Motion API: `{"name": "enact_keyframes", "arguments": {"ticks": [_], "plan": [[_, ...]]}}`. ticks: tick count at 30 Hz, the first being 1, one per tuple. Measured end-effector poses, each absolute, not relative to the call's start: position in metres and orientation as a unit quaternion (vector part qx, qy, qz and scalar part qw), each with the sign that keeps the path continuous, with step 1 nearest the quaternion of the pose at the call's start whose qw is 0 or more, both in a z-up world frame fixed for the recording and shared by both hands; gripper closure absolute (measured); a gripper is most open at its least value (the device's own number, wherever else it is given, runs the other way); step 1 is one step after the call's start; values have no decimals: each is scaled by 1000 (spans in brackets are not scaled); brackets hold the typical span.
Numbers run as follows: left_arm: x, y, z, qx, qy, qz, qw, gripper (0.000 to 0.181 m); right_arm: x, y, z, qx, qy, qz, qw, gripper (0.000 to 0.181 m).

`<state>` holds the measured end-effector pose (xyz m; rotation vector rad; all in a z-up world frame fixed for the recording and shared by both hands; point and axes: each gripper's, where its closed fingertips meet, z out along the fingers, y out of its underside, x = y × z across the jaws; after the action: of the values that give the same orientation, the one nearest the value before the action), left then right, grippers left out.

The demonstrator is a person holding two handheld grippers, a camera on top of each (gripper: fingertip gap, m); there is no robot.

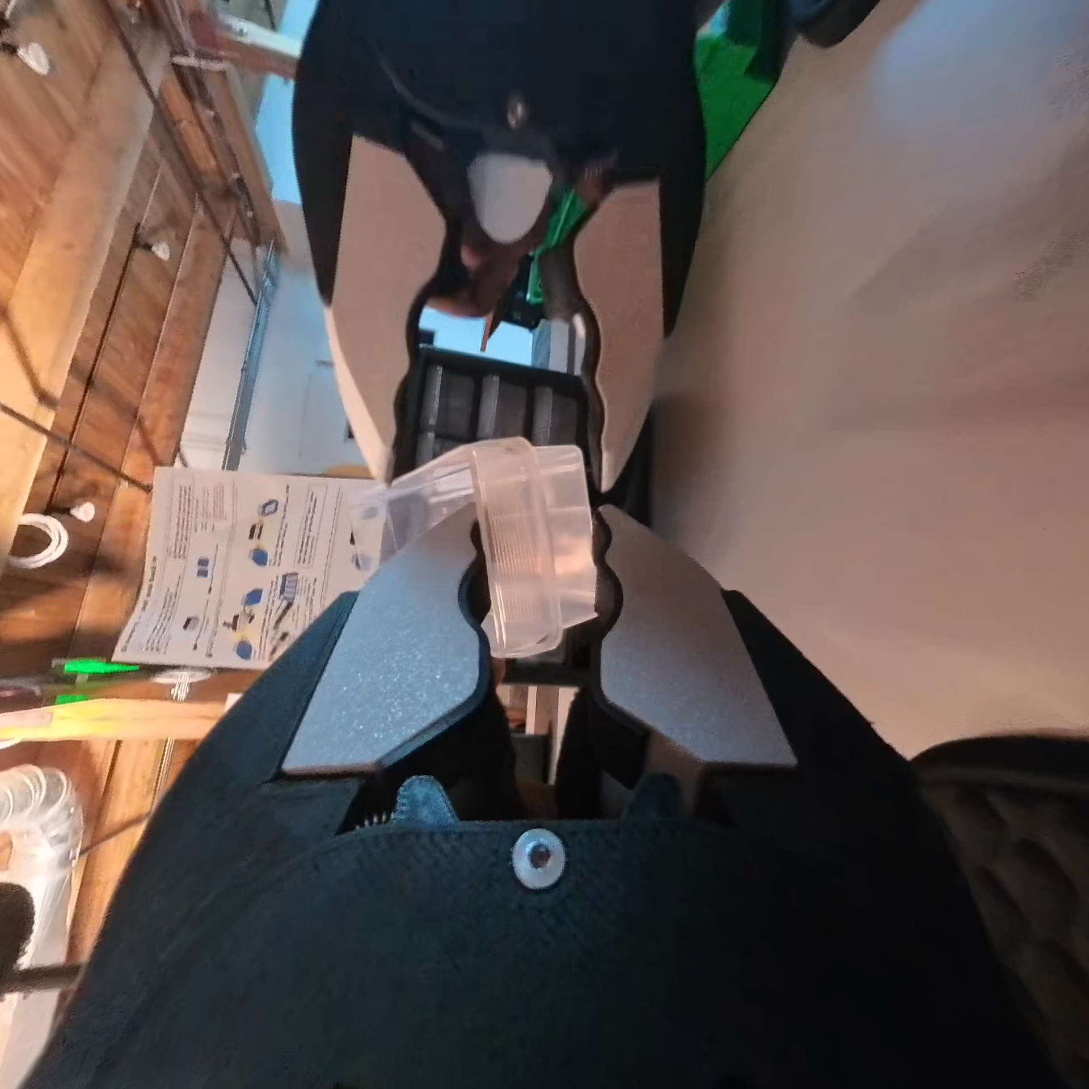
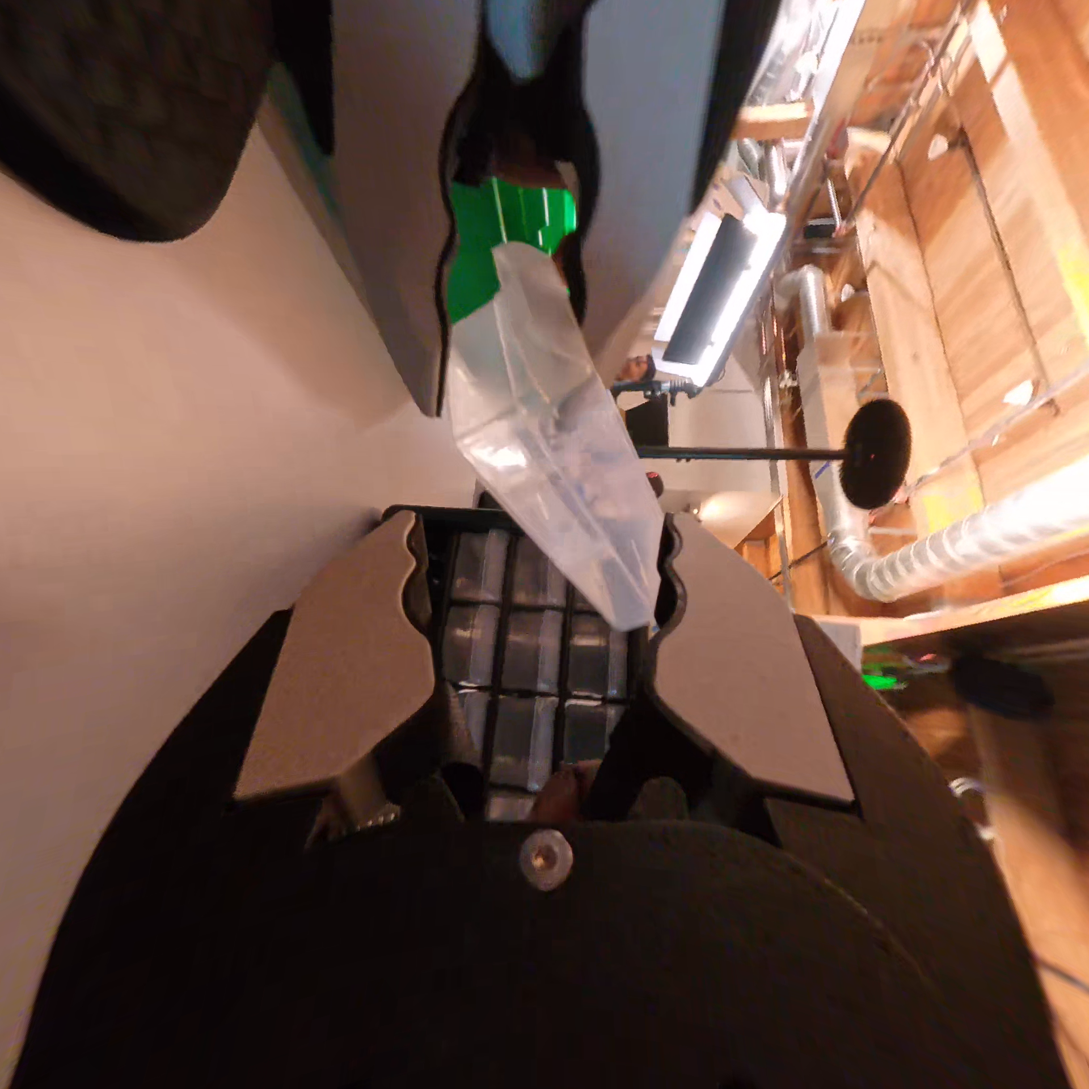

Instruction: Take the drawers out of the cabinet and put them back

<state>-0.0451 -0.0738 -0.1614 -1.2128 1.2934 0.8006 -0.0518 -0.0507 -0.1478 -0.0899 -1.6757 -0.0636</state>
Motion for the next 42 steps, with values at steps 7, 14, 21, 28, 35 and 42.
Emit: {"name": "enact_keyframes", "arguments": {"ticks": [7,14,21,28,35,42], "plan": [[-45,-75,-170,-518,581,323,538,161,-56,-60,-137,88,-683,-127,714,130],[-45,-78,-170,-532,592,309,521,164,-62,-69,-141,166,-666,-195,701,133],[-40,-88,-132,-574,428,110,689,144,-53,-47,-129,108,-647,-193,730,134],[-60,-62,-115,-578,-31,-519,629,108,-32,-31,-113,91,-578,-218,781,135],[-17,-40,-134,-624,0,-503,598,131,-28,-29,-121,93,-575,-234,778,134],[-53,-37,-161,-690,-40,-438,575,132,-6,-24,-147,-30,-736,-75,672,109]]}}
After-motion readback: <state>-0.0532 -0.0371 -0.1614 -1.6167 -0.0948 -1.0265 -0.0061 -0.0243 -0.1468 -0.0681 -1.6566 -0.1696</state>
